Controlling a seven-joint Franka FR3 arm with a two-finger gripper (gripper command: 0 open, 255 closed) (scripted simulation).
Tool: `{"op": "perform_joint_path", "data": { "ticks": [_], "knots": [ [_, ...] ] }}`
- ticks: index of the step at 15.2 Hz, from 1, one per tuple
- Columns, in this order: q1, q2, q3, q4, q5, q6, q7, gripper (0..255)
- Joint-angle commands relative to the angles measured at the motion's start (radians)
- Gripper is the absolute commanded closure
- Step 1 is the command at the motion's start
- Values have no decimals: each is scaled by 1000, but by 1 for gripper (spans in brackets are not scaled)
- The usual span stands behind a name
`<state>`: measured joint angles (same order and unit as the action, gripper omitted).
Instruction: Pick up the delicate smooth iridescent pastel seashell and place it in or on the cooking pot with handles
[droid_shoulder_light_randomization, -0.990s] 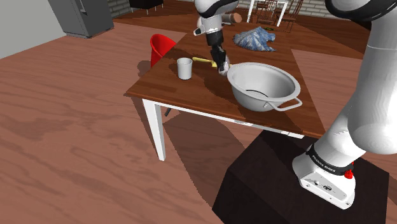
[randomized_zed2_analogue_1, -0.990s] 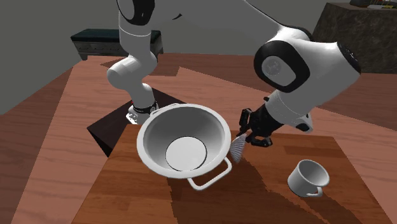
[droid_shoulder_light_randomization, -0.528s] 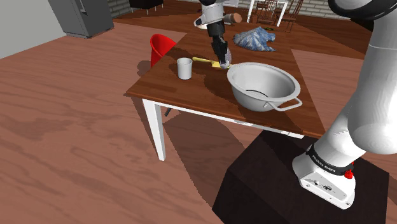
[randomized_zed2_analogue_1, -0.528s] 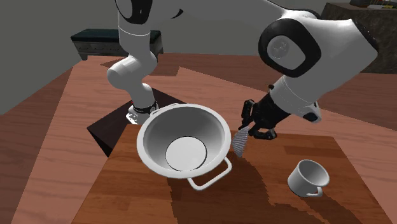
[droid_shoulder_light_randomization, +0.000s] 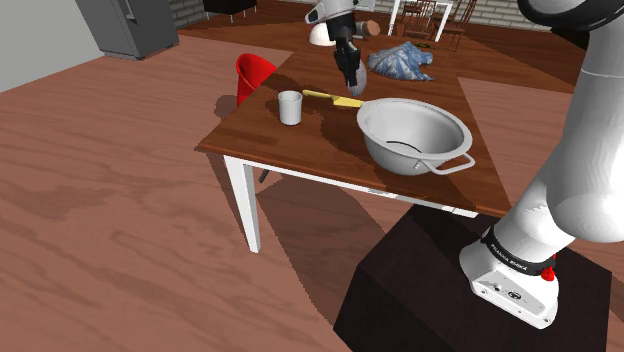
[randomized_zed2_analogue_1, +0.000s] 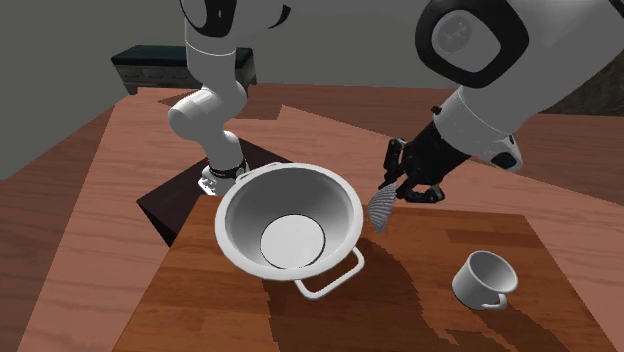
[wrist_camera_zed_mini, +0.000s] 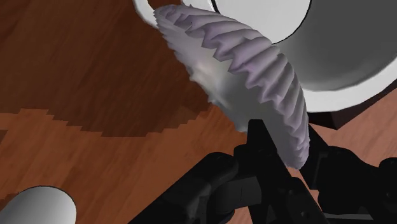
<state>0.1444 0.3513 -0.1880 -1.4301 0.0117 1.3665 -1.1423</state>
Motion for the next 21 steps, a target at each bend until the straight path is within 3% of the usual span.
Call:
{"op": "perform_joint_path", "data": {
  "ticks": [1, 4, 8, 14, 18, 21],
  "knots": [
    [-1, -1, -1, 24, -1, -26, -1, 255],
    [-2, 2, -1, 65, -1, -64, -3, 255],
    [6, -183, -10, -193, -35, 13, -6, 255],
    [1, -429, -21, -494, -87, 73, -8, 255],
    [-12, -588, -27, -662, -124, 86, -11, 255],
    [-13, -583, -29, -698, -124, 126, -10, 255]
  ]
}}
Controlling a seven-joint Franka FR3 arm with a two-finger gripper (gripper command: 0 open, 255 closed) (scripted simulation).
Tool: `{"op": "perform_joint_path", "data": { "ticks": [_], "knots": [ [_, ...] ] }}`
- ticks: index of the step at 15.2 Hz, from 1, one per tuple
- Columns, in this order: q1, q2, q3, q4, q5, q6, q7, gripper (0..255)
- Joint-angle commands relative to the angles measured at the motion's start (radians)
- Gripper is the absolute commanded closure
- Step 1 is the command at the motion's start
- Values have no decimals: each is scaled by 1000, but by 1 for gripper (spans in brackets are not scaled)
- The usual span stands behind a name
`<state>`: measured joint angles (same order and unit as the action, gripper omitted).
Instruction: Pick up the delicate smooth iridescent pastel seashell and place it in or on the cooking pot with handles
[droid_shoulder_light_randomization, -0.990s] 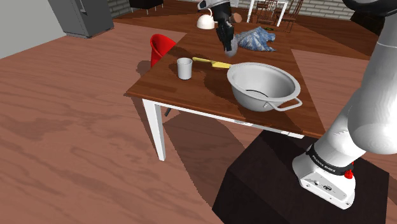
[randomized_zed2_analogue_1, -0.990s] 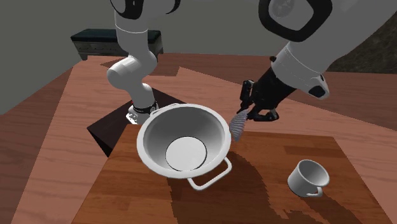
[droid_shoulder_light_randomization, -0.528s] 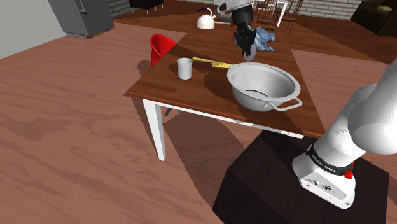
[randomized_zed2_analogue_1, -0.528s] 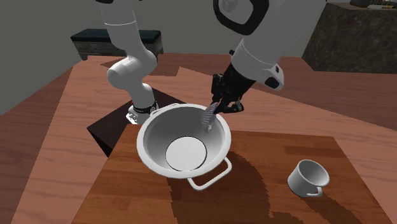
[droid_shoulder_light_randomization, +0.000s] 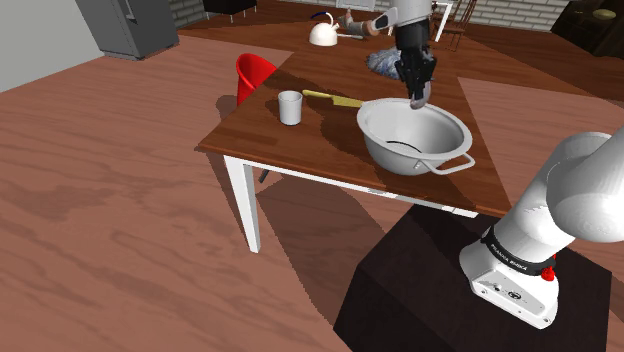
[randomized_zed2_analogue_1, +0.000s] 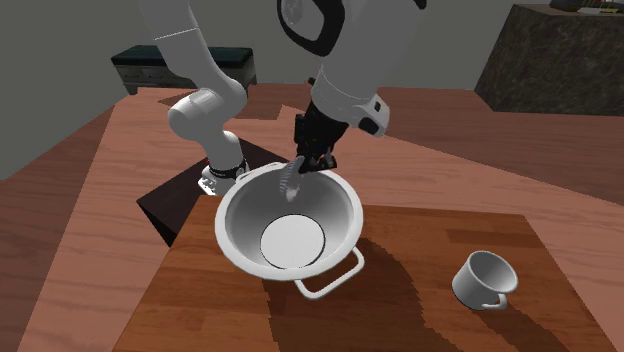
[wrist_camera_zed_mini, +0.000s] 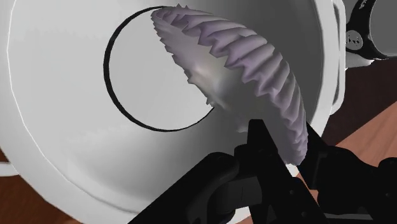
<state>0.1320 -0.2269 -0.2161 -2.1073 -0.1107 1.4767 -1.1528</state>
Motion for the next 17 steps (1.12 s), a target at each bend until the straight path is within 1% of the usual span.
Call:
{"op": "perform_joint_path", "data": {
  "ticks": [1, 10, 17],
  "knots": [
    [-1, -2, -1, -32, -2, 30, 1, 255],
    [-3, 27, -8, -127, -1, 154, 4, 255],
    [-3, 27, -8, -127, -1, 154, 4, 255]
  ]
}}
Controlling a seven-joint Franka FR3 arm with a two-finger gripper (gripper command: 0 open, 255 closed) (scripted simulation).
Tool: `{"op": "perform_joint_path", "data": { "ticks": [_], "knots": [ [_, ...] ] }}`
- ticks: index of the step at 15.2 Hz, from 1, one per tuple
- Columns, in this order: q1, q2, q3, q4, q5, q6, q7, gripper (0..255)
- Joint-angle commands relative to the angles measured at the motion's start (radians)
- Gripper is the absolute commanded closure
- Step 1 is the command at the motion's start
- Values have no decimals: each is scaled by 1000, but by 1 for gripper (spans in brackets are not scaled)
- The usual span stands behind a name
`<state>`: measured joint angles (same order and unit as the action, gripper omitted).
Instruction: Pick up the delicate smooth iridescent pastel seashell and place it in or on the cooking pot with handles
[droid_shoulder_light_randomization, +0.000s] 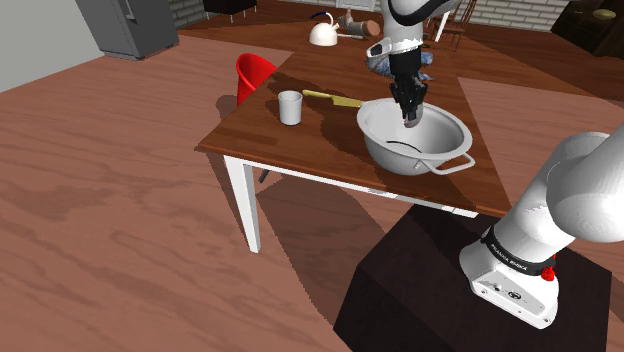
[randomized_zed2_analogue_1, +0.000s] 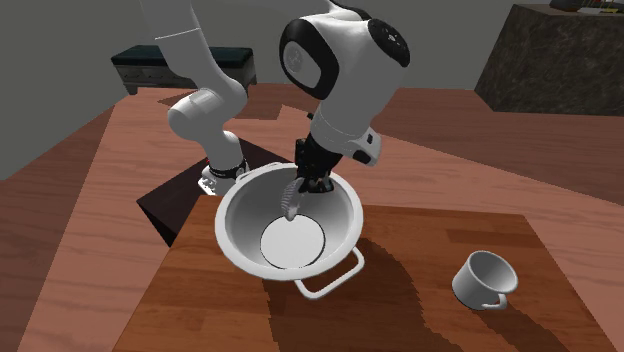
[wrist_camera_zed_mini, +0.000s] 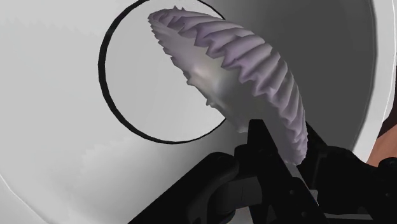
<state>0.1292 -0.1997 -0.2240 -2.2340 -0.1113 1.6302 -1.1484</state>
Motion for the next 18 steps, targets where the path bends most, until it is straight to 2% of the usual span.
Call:
{"op": "perform_joint_path", "data": {
  "ticks": [1, 2, 7, 11, 18],
  "knots": [
    [0, 0, 0, 0, 0, 0, 0, 255],
    [0, 0, 0, 0, 0, 0, 0, 0],
    [0, 0, 0, 0, 0, 0, 0, 0],
    [6, 33, 5, 153, 11, -120, -7, 0],
    [6, 33, 5, 153, 11, -120, -7, 0]
  ]
}}
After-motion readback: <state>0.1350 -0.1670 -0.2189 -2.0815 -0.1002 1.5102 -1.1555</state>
